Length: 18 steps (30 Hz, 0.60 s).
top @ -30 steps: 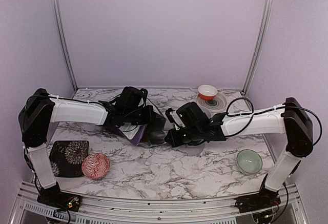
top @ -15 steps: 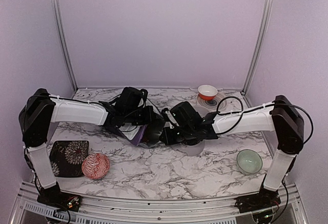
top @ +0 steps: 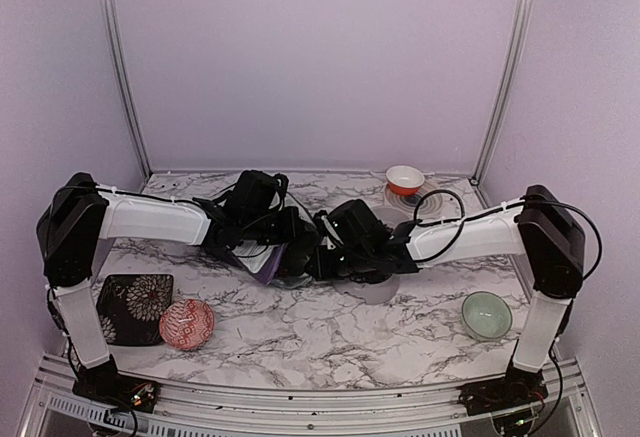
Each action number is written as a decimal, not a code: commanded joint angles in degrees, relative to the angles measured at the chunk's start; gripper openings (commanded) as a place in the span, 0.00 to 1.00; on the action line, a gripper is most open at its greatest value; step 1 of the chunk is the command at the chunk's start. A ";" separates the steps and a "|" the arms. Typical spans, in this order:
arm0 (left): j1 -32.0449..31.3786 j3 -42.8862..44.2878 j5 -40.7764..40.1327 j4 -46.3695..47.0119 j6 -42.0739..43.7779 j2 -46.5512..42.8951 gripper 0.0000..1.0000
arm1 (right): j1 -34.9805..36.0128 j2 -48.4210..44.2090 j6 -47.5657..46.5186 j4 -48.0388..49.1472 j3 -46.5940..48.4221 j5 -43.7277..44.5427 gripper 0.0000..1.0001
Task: Serve the pet food
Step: Collect the pet food from the pet food bag.
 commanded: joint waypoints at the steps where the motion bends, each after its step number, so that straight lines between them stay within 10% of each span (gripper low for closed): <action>1: -0.14 -0.32 2.13 2.31 -0.41 -0.02 0.00 | 0.29 3.73 2.84 -6.61 -0.32 0.24 0.00; 18: -0.32 -1.55 1.77 2.12 -1.02 -1.26 0.00 | -0.58 5.52 4.95 5.51 -5.30 -5.22 0.00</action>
